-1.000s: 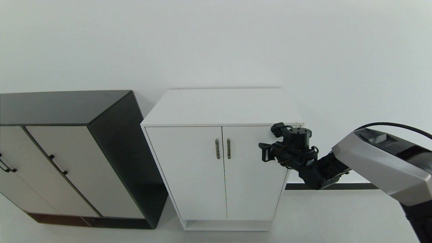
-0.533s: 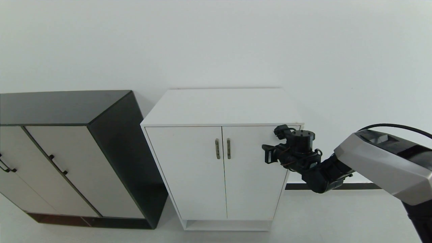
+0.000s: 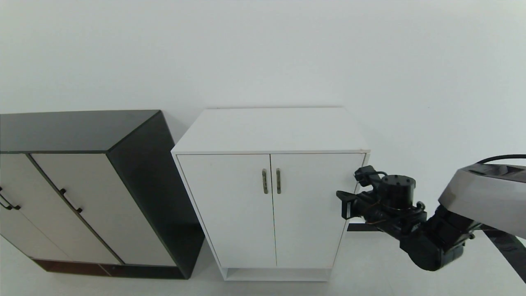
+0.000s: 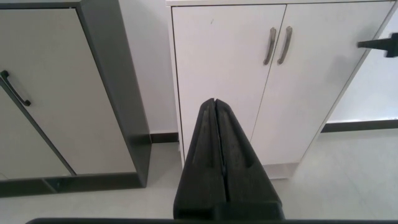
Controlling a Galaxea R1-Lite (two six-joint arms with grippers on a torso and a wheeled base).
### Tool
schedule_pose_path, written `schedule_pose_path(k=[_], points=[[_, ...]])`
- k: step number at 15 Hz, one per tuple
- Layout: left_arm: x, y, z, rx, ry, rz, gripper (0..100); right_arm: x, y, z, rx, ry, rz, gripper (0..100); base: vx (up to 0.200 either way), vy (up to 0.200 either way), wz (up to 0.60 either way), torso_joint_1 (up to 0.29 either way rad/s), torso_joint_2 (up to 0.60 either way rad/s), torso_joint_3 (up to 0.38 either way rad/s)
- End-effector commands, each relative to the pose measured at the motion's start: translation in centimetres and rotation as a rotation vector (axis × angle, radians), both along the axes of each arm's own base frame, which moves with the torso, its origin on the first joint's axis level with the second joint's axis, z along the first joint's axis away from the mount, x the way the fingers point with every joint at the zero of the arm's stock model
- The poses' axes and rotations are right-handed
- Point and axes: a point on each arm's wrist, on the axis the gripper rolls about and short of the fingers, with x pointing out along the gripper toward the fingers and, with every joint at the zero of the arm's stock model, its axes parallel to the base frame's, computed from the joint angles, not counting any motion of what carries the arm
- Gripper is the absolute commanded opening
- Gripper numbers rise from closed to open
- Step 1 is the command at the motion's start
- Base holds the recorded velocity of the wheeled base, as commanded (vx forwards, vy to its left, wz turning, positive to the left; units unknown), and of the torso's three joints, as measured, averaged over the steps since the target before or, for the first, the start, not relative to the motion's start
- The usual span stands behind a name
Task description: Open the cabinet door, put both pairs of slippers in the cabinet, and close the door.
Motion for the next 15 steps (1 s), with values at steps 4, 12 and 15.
schedule_pose_path(k=[4,12,15], points=[[0.0,0.0,0.0,0.000,0.000,0.000,0,-10.0,-6.0,2.4,-0.060,-0.009,-0.092,0,0.000,0.000,0.00,0.000,0.00,0.000],[0.0,0.0,0.0,-0.001,0.000,0.000,0,-20.6,-11.8,5.4,-0.171,0.041,-0.288,0,0.000,0.000,0.00,0.000,0.00,0.000],[0.0,0.0,0.0,0.000,0.000,0.000,0,-25.2,-12.9,6.1,-0.192,0.053,-0.279,0,0.000,0.000,0.00,0.000,0.00,0.000]])
